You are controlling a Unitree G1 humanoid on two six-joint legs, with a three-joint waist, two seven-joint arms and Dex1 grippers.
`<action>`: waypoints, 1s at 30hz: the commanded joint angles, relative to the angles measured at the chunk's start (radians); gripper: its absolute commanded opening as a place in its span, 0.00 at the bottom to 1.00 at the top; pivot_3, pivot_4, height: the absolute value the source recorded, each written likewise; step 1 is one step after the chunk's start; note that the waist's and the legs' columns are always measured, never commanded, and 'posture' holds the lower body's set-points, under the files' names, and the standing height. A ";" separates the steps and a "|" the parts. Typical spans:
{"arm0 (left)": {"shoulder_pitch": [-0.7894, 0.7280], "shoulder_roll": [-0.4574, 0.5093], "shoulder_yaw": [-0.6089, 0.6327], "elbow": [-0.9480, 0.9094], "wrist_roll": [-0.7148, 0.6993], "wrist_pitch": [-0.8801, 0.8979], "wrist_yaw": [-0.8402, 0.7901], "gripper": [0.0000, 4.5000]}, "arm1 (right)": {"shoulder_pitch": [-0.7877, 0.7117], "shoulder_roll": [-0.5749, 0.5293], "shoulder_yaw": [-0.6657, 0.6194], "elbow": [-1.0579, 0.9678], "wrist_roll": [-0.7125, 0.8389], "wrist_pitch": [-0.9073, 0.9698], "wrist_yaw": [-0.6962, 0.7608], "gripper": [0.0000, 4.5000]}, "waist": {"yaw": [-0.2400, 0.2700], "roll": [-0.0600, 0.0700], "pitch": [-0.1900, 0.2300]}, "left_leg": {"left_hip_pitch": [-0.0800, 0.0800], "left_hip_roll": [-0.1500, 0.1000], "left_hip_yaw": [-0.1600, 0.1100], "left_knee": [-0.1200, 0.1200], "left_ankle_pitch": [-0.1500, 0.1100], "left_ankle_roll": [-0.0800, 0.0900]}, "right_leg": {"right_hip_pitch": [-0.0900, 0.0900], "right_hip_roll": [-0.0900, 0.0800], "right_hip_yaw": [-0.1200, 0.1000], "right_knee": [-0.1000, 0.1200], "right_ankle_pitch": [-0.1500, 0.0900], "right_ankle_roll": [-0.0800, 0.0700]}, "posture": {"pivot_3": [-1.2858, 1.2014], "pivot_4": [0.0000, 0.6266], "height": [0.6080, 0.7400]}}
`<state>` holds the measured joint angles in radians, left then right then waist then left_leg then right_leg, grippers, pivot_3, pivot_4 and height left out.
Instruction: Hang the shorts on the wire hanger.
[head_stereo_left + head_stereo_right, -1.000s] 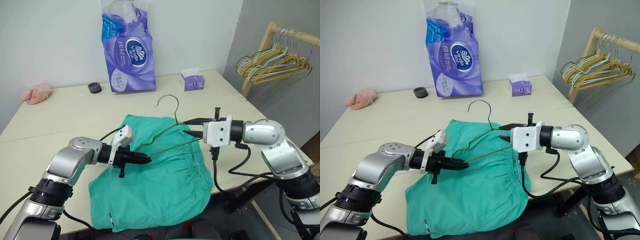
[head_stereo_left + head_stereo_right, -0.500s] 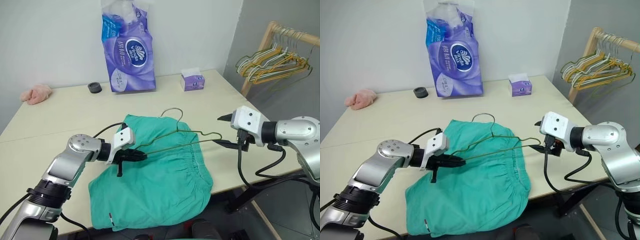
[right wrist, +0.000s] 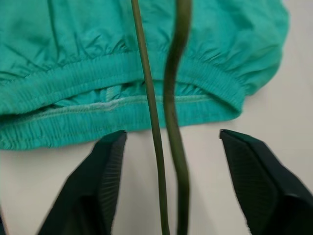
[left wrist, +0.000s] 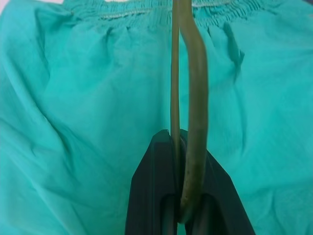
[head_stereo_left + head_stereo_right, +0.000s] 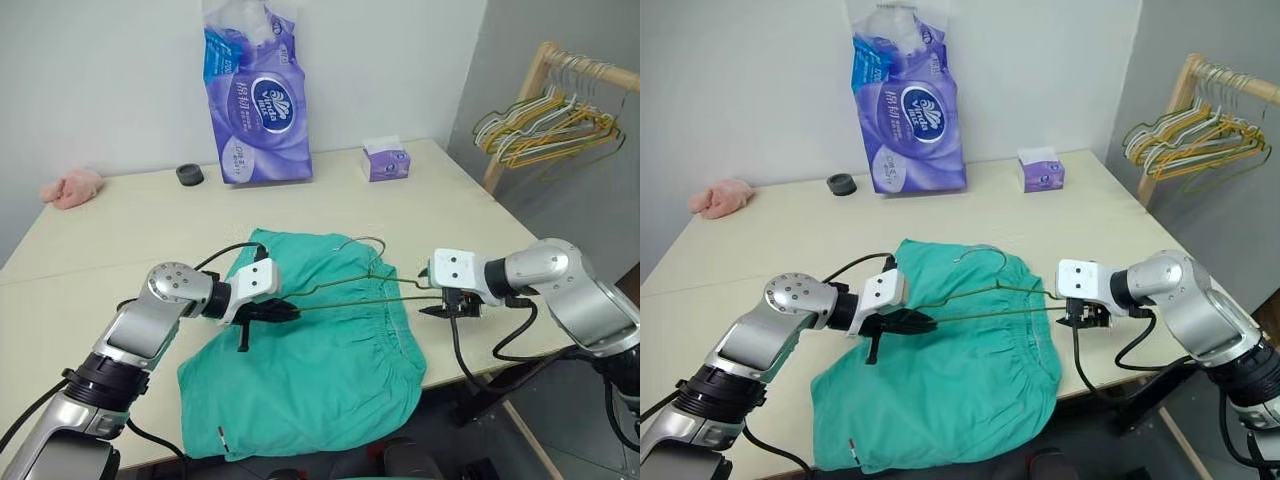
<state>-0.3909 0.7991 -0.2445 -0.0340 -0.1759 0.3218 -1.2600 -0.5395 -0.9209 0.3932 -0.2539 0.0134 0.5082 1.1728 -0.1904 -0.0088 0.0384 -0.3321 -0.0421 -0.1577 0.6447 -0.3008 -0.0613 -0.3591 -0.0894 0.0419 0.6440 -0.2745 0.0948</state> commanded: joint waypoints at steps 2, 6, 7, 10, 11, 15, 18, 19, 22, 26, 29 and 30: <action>-0.003 0.009 0.016 -0.036 -0.001 -0.015 0.002 0.00 | -0.019 -0.008 -0.004 -0.022 -0.003 -0.007 0.048 0.26 | 0.000 0.000 0.000 | 0.000 0.000 0.000 0.000 0.000 0.000 | 0.000 0.000 0.000 0.000 0.000 0.000 | 0.44 0.00 1.00; 0.001 0.005 0.023 -0.040 -0.009 -0.009 0.007 0.00 | -0.004 -0.004 0.006 -0.024 -0.013 -0.011 0.058 0.01 | 0.000 0.000 0.000 | 0.000 0.000 0.000 0.000 0.000 0.000 | 0.000 0.000 0.000 0.000 0.000 0.000 | 0.44 0.00 1.00; 0.001 0.003 0.025 -0.041 -0.013 -0.006 0.008 0.00 | -0.002 -0.001 0.006 -0.026 -0.011 -0.008 0.059 0.01 | 0.000 0.000 0.000 | 0.000 0.000 0.000 0.000 0.000 0.000 | 0.000 0.000 0.000 0.000 0.000 0.000 | 0.44 0.00 1.00; 0.005 -0.007 0.035 -0.040 -0.028 0.003 0.014 0.00 | 0.000 0.000 0.004 -0.032 -0.004 -0.006 0.068 0.01 | 0.000 0.000 0.000 | 0.000 0.000 0.000 0.000 0.000 0.000 | 0.000 0.000 0.000 0.000 0.000 0.000 | 0.44 0.00 1.00; 0.008 -0.010 0.038 -0.036 -0.029 0.009 0.021 0.00 | 0.003 -0.001 0.002 -0.034 -0.004 -0.006 0.069 0.01 | 0.001 0.000 0.000 | 0.000 0.000 0.000 0.000 0.000 0.000 | 0.000 0.000 0.000 0.000 0.000 0.000 | 0.44 0.00 1.00; 0.011 -0.031 0.051 -0.017 -0.050 0.031 0.031 0.12 | 0.015 0.004 -0.018 -0.047 0.013 0.023 0.060 0.00 | 0.001 0.000 0.000 | 0.000 0.000 -0.001 0.000 0.000 0.000 | 0.000 0.000 0.000 0.000 0.000 0.000 | 0.43 0.00 1.00; 0.001 -0.063 0.087 0.022 -0.060 0.032 0.079 0.29 | 0.039 0.005 -0.053 -0.065 0.045 0.069 0.040 0.00 | 0.002 0.000 0.000 | 0.000 0.000 -0.001 0.000 0.000 0.000 | 0.000 0.000 0.000 0.000 0.000 0.000 | 0.43 0.00 1.00; -0.004 -0.076 0.103 0.040 -0.062 0.027 0.103 0.35 | 0.052 0.003 -0.068 -0.073 0.058 0.083 0.035 0.00 | 0.003 0.000 0.000 | 0.000 0.000 -0.001 0.000 0.000 0.000 | 0.000 0.000 0.000 0.000 0.000 0.000 | 0.43 0.00 1.00; -0.018 -0.114 0.195 0.094 -0.137 0.087 0.153 0.46 | 0.142 -0.003 -0.167 -0.111 0.131 0.171 0.006 0.00 | 0.006 -0.001 0.000 | 0.000 0.000 -0.001 0.000 0.000 0.000 | 0.000 0.000 0.000 0.000 0.000 0.000 | 0.43 0.00 1.00; -0.035 -0.118 0.275 0.148 -0.187 0.146 0.185 0.46 | 0.261 -0.011 -0.285 -0.156 0.207 0.277 -0.038 0.00 | 0.018 -0.001 0.000 | 0.000 0.000 -0.002 0.001 0.000 0.000 | 0.000 0.000 -0.001 0.000 0.000 0.000 | 0.43 0.00 1.00; -0.042 -0.084 0.316 0.193 -0.211 0.181 0.166 0.46 | 0.357 0.008 -0.399 -0.176 0.283 0.399 -0.086 0.00 | 0.022 -0.001 0.000 | 0.000 0.000 -0.002 0.001 0.000 0.000 | 0.000 0.000 -0.001 0.001 0.000 0.000 | 0.43 0.00 1.00; -0.037 -0.068 0.322 0.200 -0.221 0.195 0.145 0.46 | 0.389 0.014 -0.438 -0.181 0.309 0.441 -0.102 0.00 | 0.021 -0.001 0.000 | 0.000 0.000 -0.002 0.001 0.000 0.000 | 0.000 0.000 -0.001 0.001 0.000 0.000 | 0.43 0.00 1.00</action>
<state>-0.4129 0.7044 0.0365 0.1634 -0.3669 0.5002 -1.0895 -0.1651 -0.9116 0.0380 -0.4015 0.2719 0.8876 1.1001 -0.1690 -0.0097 0.0381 -0.3321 -0.0422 -0.1589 0.6454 -0.3009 -0.0615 -0.3589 -0.0896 0.0411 0.6446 -0.2745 0.0949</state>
